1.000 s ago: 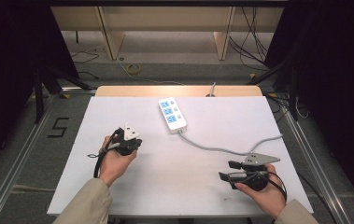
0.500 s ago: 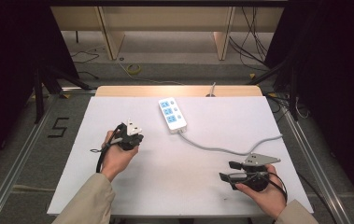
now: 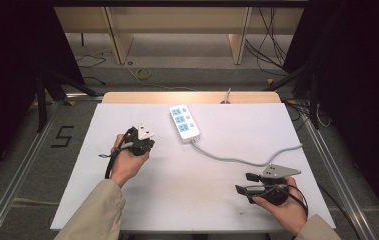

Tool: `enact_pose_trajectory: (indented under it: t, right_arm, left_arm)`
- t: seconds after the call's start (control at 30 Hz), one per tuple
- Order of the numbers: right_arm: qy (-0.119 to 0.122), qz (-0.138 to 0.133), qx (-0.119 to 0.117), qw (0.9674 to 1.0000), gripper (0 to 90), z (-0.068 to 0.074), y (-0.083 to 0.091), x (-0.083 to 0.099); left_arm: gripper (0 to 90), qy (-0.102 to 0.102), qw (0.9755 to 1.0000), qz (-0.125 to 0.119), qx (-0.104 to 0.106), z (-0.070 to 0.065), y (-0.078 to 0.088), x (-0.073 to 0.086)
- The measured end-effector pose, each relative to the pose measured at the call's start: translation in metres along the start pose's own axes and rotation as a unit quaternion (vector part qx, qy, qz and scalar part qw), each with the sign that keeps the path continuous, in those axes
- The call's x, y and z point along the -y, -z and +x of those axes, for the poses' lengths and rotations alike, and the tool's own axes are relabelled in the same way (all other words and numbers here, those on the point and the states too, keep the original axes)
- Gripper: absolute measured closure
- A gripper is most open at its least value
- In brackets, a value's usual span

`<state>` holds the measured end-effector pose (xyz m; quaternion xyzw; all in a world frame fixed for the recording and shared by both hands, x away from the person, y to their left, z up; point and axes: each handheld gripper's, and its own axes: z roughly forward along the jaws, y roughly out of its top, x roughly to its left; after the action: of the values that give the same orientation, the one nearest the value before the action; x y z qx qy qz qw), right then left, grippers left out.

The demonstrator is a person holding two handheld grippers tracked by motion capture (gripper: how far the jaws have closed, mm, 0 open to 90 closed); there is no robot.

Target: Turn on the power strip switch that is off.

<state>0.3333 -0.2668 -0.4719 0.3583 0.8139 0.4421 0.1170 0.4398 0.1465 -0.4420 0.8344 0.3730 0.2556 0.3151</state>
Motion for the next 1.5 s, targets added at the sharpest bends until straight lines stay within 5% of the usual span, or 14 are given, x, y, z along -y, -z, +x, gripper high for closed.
enact_pose_trajectory:
  t: [0.6, 1.5]
  right_arm:
    - [0.003, 0.001, 0.001, 1.0, 37.3, 0.0, 0.0, 0.0]
    - [0.001, 0.0, 0.002, 1.0, 37.1, -0.001, 0.001, 0.0]
  left_arm:
    - [89.8, -0.019, 0.9998, 0.004, -0.005, 0.006, -0.014, -0.022]
    - [89.9, -0.019, 0.9997, 0.009, -0.012, 0.018, -0.032, -0.039]
